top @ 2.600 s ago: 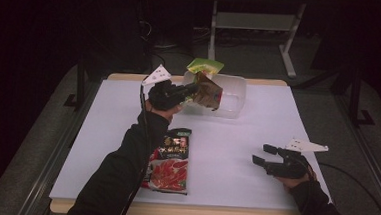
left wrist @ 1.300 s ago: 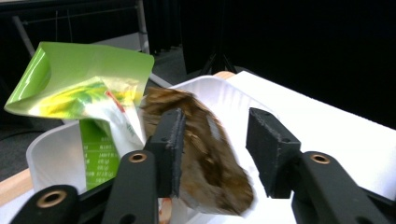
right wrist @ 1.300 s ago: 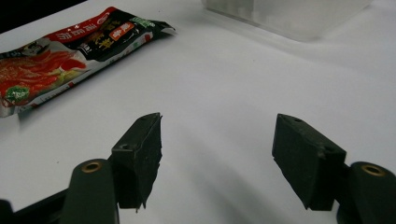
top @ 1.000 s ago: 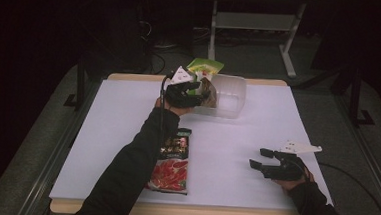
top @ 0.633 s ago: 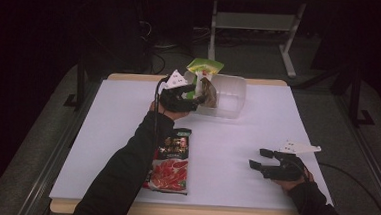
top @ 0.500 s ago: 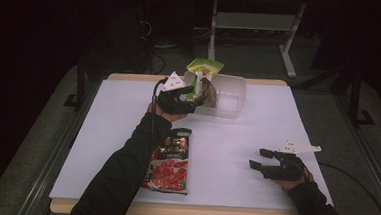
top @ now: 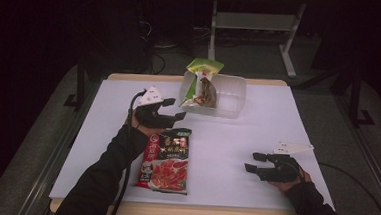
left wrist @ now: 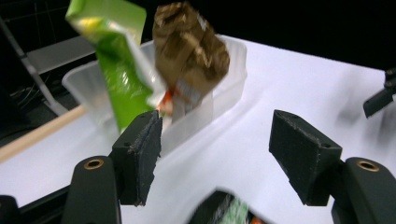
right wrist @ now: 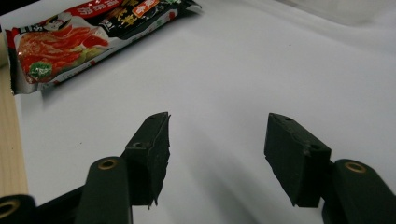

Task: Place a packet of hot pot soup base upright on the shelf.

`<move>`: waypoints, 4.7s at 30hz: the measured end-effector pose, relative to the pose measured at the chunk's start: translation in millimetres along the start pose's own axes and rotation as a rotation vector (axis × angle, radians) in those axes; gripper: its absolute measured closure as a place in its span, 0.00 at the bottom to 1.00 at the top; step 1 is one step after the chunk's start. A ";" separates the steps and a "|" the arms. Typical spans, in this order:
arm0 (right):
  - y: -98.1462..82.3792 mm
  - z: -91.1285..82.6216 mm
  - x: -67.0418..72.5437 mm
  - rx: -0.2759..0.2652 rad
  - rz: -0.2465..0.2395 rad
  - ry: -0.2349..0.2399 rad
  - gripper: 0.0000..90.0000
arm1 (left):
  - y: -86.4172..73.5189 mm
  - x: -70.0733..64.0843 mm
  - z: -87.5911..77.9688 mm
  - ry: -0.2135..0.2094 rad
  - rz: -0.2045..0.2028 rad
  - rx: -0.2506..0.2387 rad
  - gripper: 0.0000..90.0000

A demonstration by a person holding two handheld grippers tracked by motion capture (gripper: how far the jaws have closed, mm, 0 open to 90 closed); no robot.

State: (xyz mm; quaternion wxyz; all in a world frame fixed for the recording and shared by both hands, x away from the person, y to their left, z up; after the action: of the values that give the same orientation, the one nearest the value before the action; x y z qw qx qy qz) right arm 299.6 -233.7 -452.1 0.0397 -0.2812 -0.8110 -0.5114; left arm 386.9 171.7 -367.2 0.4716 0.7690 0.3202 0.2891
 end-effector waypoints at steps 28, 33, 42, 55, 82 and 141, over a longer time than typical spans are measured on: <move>41.9 124.6 76.0 0.123 0.031 0.255 0.40 | -106.4 48.5 -21.7 -0.126 -0.233 0.223 0.22; 44.6 145.0 85.3 0.162 0.041 0.273 0.39 | -108.6 44.7 -16.2 -0.121 -0.200 0.260 0.22; 45.3 161.2 89.9 0.195 0.074 0.261 0.38 | -111.1 39.9 -12.7 -0.095 -0.148 0.298 0.22; 44.6 165.1 97.7 0.239 0.013 0.265 0.75 | -111.1 42.1 -9.6 -0.063 -0.189 0.321 0.18; 15.3 81.4 83.2 0.377 -0.135 0.195 0.97 | -93.5 -17.6 13.0 -0.235 -0.133 0.343 0.25; 25.0 94.3 70.0 0.055 -0.078 0.053 0.83 | -79.4 -37.2 13.2 -0.429 -0.121 0.228 0.30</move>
State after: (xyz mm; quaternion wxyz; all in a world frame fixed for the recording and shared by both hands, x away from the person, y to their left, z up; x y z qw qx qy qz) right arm 274.4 -116.3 -451.9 0.0490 -0.2344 -0.8339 -0.4973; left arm 356.0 163.9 -449.9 0.4555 0.8406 0.2886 0.0525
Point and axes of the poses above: each handheld gripper's, and its own axes: z roughly forward along the jaws, y roughly out of its top, x roughly to its left, the point moved 1 cm from there along z, roughly forward along the jaws, and after that the axes turned 15 degrees about y, right-handed, at the moved point
